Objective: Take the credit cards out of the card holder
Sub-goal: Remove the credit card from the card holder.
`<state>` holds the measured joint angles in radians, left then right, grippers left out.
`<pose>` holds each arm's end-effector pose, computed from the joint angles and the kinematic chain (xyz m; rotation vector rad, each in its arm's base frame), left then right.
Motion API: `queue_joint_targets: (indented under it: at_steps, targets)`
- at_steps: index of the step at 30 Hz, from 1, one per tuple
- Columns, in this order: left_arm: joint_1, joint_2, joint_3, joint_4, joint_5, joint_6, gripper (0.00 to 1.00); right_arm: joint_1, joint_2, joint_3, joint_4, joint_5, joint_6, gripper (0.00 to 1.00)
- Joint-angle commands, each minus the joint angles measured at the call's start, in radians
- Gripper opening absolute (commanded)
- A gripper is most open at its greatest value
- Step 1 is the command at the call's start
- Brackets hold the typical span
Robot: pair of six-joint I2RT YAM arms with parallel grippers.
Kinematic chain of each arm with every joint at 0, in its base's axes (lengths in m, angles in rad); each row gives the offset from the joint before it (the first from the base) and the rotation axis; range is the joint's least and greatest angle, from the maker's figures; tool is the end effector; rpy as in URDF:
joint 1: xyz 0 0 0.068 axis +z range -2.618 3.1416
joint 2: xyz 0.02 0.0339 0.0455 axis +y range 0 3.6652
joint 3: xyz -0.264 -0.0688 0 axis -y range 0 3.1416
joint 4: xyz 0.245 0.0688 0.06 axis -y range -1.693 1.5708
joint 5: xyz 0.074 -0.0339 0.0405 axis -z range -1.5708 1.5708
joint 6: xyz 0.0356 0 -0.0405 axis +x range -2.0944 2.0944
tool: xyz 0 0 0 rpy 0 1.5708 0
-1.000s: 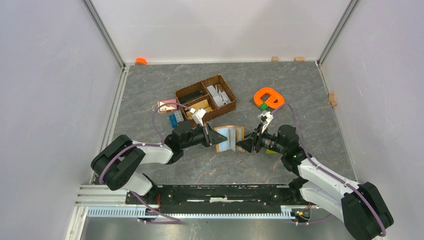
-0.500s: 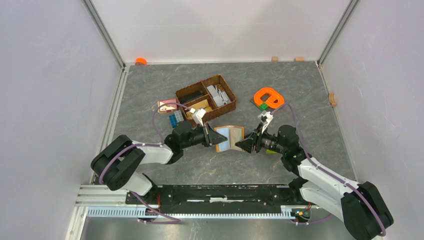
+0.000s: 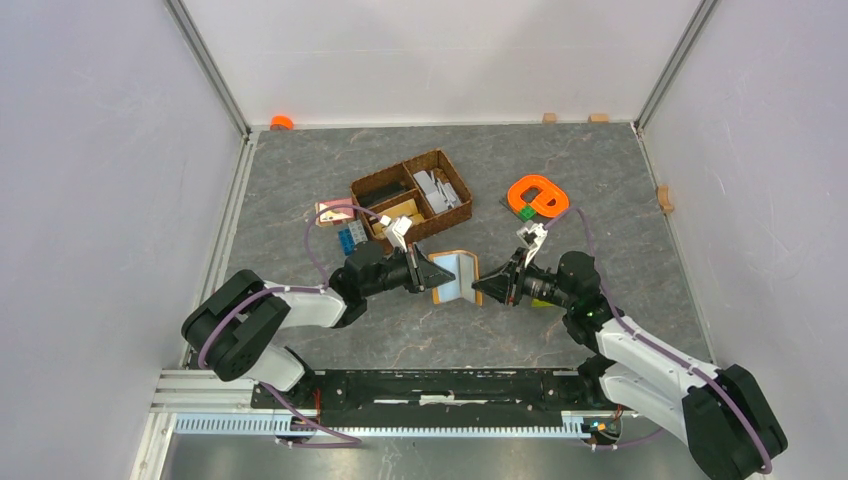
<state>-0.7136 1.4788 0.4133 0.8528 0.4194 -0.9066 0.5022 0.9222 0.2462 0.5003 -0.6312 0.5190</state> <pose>0.1954 -0.1883 0.1686 0.1503 2.0382 -1.4731 0.1567 0.1100 0.1994 -0.4852 1.8332 1.2702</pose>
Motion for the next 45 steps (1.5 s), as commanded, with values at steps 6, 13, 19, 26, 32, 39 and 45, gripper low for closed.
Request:
queue_joint_targets:
  at_steps: [6,13,19,26,32,39,45]
  targets:
    - [-0.001,0.013,0.039,0.054,0.025,0.015,0.02,0.004,0.017,-0.011,0.087,-0.039,0.015,0.14]
    - [-0.004,0.022,0.045,0.056,0.032,0.012,0.02,0.004,0.044,0.019,-0.008,0.010,-0.021,0.18]
    - [-0.003,0.015,0.048,0.009,0.007,0.024,0.02,0.006,0.060,0.023,-0.017,0.014,-0.021,0.30]
    - [-0.003,0.013,0.052,-0.004,0.006,0.030,0.02,0.006,0.060,0.020,-0.016,0.019,-0.022,0.29]
    - [-0.015,0.010,0.062,-0.025,0.002,0.046,0.02,0.006,0.073,0.025,-0.028,0.030,-0.025,0.39]
    - [-0.033,0.001,0.078,-0.077,-0.023,0.076,0.02,0.006,0.096,0.028,-0.034,0.034,-0.025,0.45]
    - [-0.057,0.034,0.101,-0.101,-0.028,0.089,0.03,0.006,0.102,0.025,-0.034,0.046,-0.024,0.48]
